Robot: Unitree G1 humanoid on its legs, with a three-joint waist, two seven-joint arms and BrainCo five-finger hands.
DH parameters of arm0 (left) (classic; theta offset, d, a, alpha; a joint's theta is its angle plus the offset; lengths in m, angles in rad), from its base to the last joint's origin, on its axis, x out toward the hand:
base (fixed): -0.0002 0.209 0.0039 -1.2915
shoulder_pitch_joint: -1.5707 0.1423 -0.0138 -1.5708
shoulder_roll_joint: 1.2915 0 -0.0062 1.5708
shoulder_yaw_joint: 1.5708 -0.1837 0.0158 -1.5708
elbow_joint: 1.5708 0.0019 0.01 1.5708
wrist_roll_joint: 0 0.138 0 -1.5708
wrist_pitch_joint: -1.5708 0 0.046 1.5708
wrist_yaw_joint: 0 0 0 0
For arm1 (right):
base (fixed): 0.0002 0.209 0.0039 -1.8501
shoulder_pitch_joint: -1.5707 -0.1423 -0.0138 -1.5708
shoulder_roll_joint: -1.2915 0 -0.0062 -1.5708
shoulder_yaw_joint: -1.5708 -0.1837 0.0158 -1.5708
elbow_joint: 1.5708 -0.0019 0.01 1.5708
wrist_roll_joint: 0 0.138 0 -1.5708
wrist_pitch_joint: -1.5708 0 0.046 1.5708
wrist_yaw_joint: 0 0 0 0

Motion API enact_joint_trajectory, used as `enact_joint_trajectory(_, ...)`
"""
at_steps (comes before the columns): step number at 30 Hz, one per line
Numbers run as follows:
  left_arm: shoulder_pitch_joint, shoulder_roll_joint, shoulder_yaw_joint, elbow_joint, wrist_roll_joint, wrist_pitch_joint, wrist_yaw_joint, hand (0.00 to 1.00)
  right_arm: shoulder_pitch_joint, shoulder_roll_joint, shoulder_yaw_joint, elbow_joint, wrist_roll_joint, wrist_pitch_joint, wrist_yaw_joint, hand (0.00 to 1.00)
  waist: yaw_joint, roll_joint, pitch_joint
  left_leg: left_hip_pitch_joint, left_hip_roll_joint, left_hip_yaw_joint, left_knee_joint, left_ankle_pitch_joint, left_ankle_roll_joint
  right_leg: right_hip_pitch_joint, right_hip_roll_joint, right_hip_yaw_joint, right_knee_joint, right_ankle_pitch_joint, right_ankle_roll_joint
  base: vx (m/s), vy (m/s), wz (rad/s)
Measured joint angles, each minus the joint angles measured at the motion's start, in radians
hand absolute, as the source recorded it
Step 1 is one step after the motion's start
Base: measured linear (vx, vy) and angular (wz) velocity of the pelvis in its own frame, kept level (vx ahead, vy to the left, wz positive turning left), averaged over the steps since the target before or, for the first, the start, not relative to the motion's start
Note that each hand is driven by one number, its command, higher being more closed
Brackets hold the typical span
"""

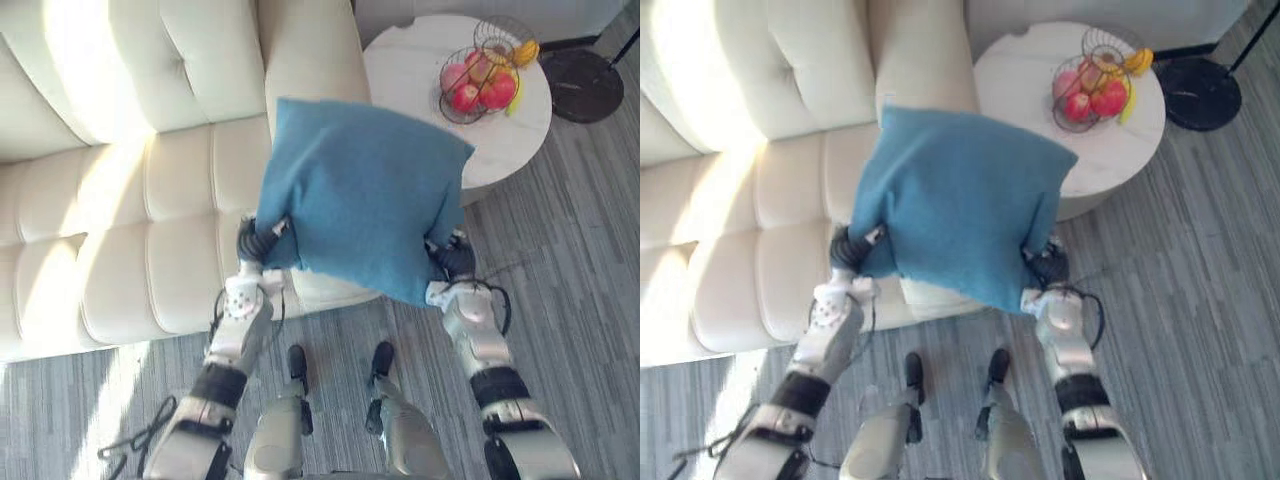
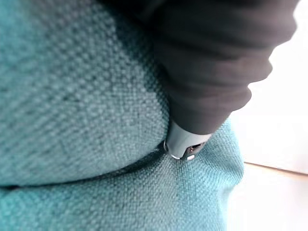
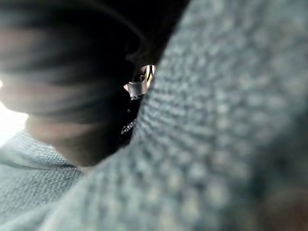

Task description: Pick up cushions and gather them together orderly.

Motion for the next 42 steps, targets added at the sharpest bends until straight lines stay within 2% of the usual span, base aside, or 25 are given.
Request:
enact_joint_trajectory(7, 0.274, -0.005, -0.043, -0.185, -0.002, 0.0, -0.006, 1.0, 0.281, 0.082, 0.009, -0.254, 0.001, -0.028, 0.0, 1.0, 0.0, 0.002, -0.107, 0.11, 0.008, -0.001, -0.041, -0.01, -0.011, 0.105, 0.008, -0.011, 0.002, -0.041, 0.014, 0.03, 0.008, 0.06)
enact_joint_trajectory(10, 0.35, -0.015, -0.043, -0.256, -0.001, 0.0, -0.006, 1.0, 0.339, 0.091, 0.028, -0.329, 0.0, -0.039, 0.001, 1.0, 0.0, 0.0, -0.143, 0.137, 0.008, 0.0, -0.047, -0.013, -0.013, 0.128, 0.008, -0.011, 0.002, -0.047, 0.018, 0.03, 0.007, 0.0)
enact_joint_trajectory(13, 0.413, -0.02, -0.042, -0.315, -0.001, -0.003, -0.007, 1.0, 0.376, 0.091, 0.055, -0.381, -0.025, -0.071, 0.001, 1.0, 0.001, 0.002, -0.178, 0.163, 0.007, -0.005, -0.046, -0.018, -0.015, 0.158, 0.007, -0.015, 0.002, -0.052, 0.022, 0.03, 0.008, 0.05)
enact_joint_trajectory(16, 0.431, -0.02, -0.043, -0.33, -0.001, -0.005, -0.021, 1.0, 0.394, 0.091, 0.057, -0.4, -0.037, -0.09, 0.002, 1.0, 0.0, 0.004, -0.203, 0.154, 0.001, -0.047, -0.026, -0.022, -0.015, 0.175, -0.001, -0.052, 0.017, -0.068, 0.025, -0.01, 0.006, 0.43)
enact_joint_trajectory(19, 0.431, -0.02, -0.046, -0.329, -0.001, -0.006, -0.028, 1.0, 0.41, 0.089, 0.057, -0.394, -0.037, -0.1, 0.002, 1.0, -0.003, 0.008, -0.201, 0.077, -0.003, -0.144, 0.096, -0.052, -0.029, 0.168, -0.022, -0.144, 0.124, -0.134, 0.021, -0.09, -0.007, 0.98)
enact_joint_trajectory(20, 0.434, -0.021, -0.047, -0.33, -0.001, -0.006, -0.028, 1.0, 0.408, 0.085, 0.057, -0.385, -0.037, -0.1, 0.002, 1.0, -0.002, 0.012, -0.203, 0.053, 0.003, -0.16, 0.106, -0.078, -0.022, 0.151, -0.038, -0.183, 0.182, -0.166, 0.014, -0.14, -0.04, 0.98)
enact_joint_trajectory(22, 0.434, -0.023, -0.061, -0.328, -0.001, -0.006, -0.028, 1.0, 0.403, 0.073, 0.047, -0.374, -0.039, -0.101, -0.006, 1.0, -0.001, 0.008, -0.211, 0.014, 0.05, 0.005, 0.125, -0.113, 0.068, 0.143, -0.074, -0.267, 0.19, -0.174, 0.014, -0.11, -0.032, 1.11)
enact_joint_trajectory(23, 0.434, -0.024, -0.065, -0.327, -0.001, -0.007, -0.028, 1.0, 0.397, 0.068, 0.045, -0.37, -0.039, -0.101, -0.008, 1.0, -0.001, 0.007, -0.213, 0.007, 0.063, 0.051, 0.136, -0.121, 0.082, 0.139, -0.082, -0.278, 0.187, -0.176, 0.013, -0.06, 0.052, 0.91)
enact_joint_trajectory(24, 0.434, -0.027, -0.08, -0.315, -0.021, -0.013, -0.028, 1.0, 0.355, 0.053, 0.04, -0.341, -0.056, -0.095, -0.022, 1.0, -0.001, 0.017, -0.216, -0.018, 0.119, 0.196, 0.175, -0.126, 0.091, 0.129, -0.103, -0.31, 0.182, -0.17, 0.015, -0.03, 0.105, 0.57)
enact_joint_trajectory(27, 0.434, -0.037, -0.085, -0.299, -0.041, -0.014, -0.028, 1.0, 0.311, 0.042, 0.039, -0.327, -0.076, -0.088, -0.043, 1.0, -0.013, 0.03, -0.226, -0.014, 0.188, 0.305, 0.214, -0.13, 0.079, 0.121, -0.138, -0.352, 0.184, -0.143, 0.033, 0.02, 0.167, 0.46)
enact_joint_trajectory(28, 0.431, -0.041, -0.094, -0.287, -0.047, -0.018, -0.028, 1.0, 0.302, 0.028, 0.039, -0.327, -0.076, -0.088, -0.049, 1.0, -0.013, 0.036, -0.23, -0.009, 0.208, 0.319, 0.22, -0.132, 0.048, 0.114, -0.155, -0.351, 0.182, -0.122, 0.055, 0.05, 0.247, 0.3)
enact_joint_trajectory(29, 0.431, -0.042, -0.098, -0.283, -0.054, -0.021, -0.028, 1.0, 0.3, 0.025, 0.038, -0.327, -0.076, -0.088, -0.05, 1.0, -0.014, 0.038, -0.231, -0.006, 0.211, 0.319, 0.218, -0.131, 0.036, 0.114, -0.16, -0.35, 0.176, -0.114, 0.062, 0.06, 0.403, 0.18)
enact_joint_trajectory(30, 0.432, -0.04, -0.115, -0.263, -0.072, -0.031, -0.028, 1.0, 0.297, 0.021, 0.033, -0.326, -0.076, -0.088, -0.055, 1.0, -0.014, 0.05, -0.241, 0.001, 0.214, 0.297, 0.214, -0.102, -0.03, 0.114, -0.177, -0.349, 0.159, -0.083, 0.096, 0.06, 0.474, 0.11)
enact_joint_trajectory(31, 0.428, -0.032, -0.116, -0.243, -0.081, -0.035, -0.032, 1.0, 0.295, 0.034, 0.031, -0.311, -0.076, -0.088, -0.055, 1.0, -0.014, 0.034, -0.245, 0.001, 0.183, 0.301, 0.229, -0.094, -0.059, 0.114, -0.207, -0.342, 0.148, -0.06, 0.111, 0.06, 0.497, 0.09)
enact_joint_trajectory(32, 0.43, -0.022, -0.116, -0.236, -0.084, -0.036, -0.036, 1.0, 0.295, 0.044, 0.032, -0.303, -0.077, -0.088, -0.053, 1.0, -0.014, 0.016, -0.245, -0.004, 0.162, 0.305, 0.246, -0.108, -0.044, 0.114, -0.226, -0.332, 0.137, -0.045, 0.116, 0.04, 0.428, 0.08)
enact_joint_trajectory(33, 0.433, 0.001, -0.116, -0.221, -0.094, -0.041, -0.048, 1.0, 0.296, 0.065, 0.032, -0.283, -0.077, -0.087, -0.049, 1.0, -0.016, -0.012, -0.245, -0.044, 0.139, 0.307, 0.33, -0.166, -0.018, 0.105, -0.268, -0.319, 0.14, -0.025, 0.128, 0.03, 0.25, 0.05)
enact_joint_trajectory(34, 0.433, 0.004, -0.116, -0.215, -0.097, -0.041, -0.049, 1.0, 0.296, 0.068, 0.032, -0.279, -0.077, -0.087, -0.047, 1.0, -0.015, -0.015, -0.244, -0.061, 0.139, 0.307, 0.365, -0.191, -0.01, 0.095, -0.282, -0.311, 0.158, -0.023, 0.128, 0.03, 0.466, -0.03)
enact_joint_trajectory(35, 0.436, 0.006, -0.112, -0.19, -0.108, -0.04, -0.051, 1.0, 0.294, 0.07, 0.033, -0.259, -0.076, -0.086, -0.036, 1.0, -0.005, -0.016, -0.236, -0.087, 0.131, 0.317, 0.444, -0.249, 0.015, 0.042, -0.335, -0.27, 0.264, -0.024, 0.121, 0.04, 0.506, -0.13)
enact_joint_trajectory(36, 0.455, 0.012, -0.107, -0.183, -0.115, -0.035, -0.053, 1.0, 0.291, 0.074, 0.04, -0.226, -0.074, -0.078, -0.028, 1.0, -0.005, -0.016, -0.225, -0.076, 0.109, 0.329, 0.462, -0.28, 0.043, -0.017, -0.382, -0.219, 0.386, -0.022, 0.034, 0.05, 0.601, -0.14)
enact_joint_trajectory(37, 0.463, 0.013, -0.104, -0.183, -0.115, -0.034, -0.055, 1.0, 0.291, 0.077, 0.04, -0.214, -0.073, -0.074, -0.023, 1.0, -0.005, -0.015, -0.218, -0.066, 0.104, 0.328, 0.459, -0.285, 0.051, -0.037, -0.388, -0.192, 0.419, -0.037, 0.002, 0.07, 0.44, 0.08)
enact_joint_trajectory(38, 0.486, 0.013, -0.091, -0.183, -0.115, -0.031, -0.069, 1.0, 0.296, 0.083, 0.04, -0.189, -0.072, -0.06, -0.01, 1.0, -0.017, -0.001, -0.203, -0.043, 0.097, 0.308, 0.452, -0.313, 0.074, -0.07, -0.336, -0.083, 0.519, -0.137, 0.028, 0.08, 0.325, 0.32)
enact_joint_trajectory(39, 0.492, 0.015, -0.085, -0.183, -0.116, -0.03, -0.072, 1.0, 0.296, 0.098, 0.04, -0.176, -0.063, -0.06, -0.002, 1.0, -0.026, -0.002, -0.187, -0.021, 0.085, 0.294, 0.432, -0.32, 0.084, -0.098, -0.25, 0.004, 0.589, -0.221, 0.059, 0.09, 0.265, 0.37)
enact_joint_trajectory(40, 0.492, 0.015, -0.084, -0.183, -0.116, -0.03, -0.073, 1.0, 0.296, 0.1, 0.04, -0.175, -0.063, -0.06, -0.001, 1.0, -0.026, -0.003, -0.184, -0.016, 0.081, 0.293, 0.426, -0.319, 0.084, -0.105, -0.235, 0.018, 0.596, -0.234, 0.064, 0.1, 0.18, 0.38)
enact_joint_trajectory(41, 0.492, 0.019, -0.081, -0.183, -0.116, -0.027, -0.084, 1.0, 0.293, 0.102, 0.04, -0.174, -0.056, -0.06, 0.003, 1.0, -0.026, -0.015, -0.182, 0.002, 0.051, 0.29, 0.386, -0.314, 0.093, -0.143, -0.144, 0.059, 0.593, -0.277, 0.066, 0.18, 0.141, 0.31)
enact_joint_trajectory(42, 0.492, 0.018, -0.082, -0.183, -0.116, -0.023, -0.088, 1.0, 0.287, 0.097, 0.038, -0.174, -0.056, -0.06, 0.003, 1.0, -0.026, -0.023, -0.177, 0.026, 0.021, 0.289, 0.348, -0.309, 0.1, -0.17, -0.089, 0.037, 0.552, -0.286, 0.044, 0.16, 0.106, 0.31)
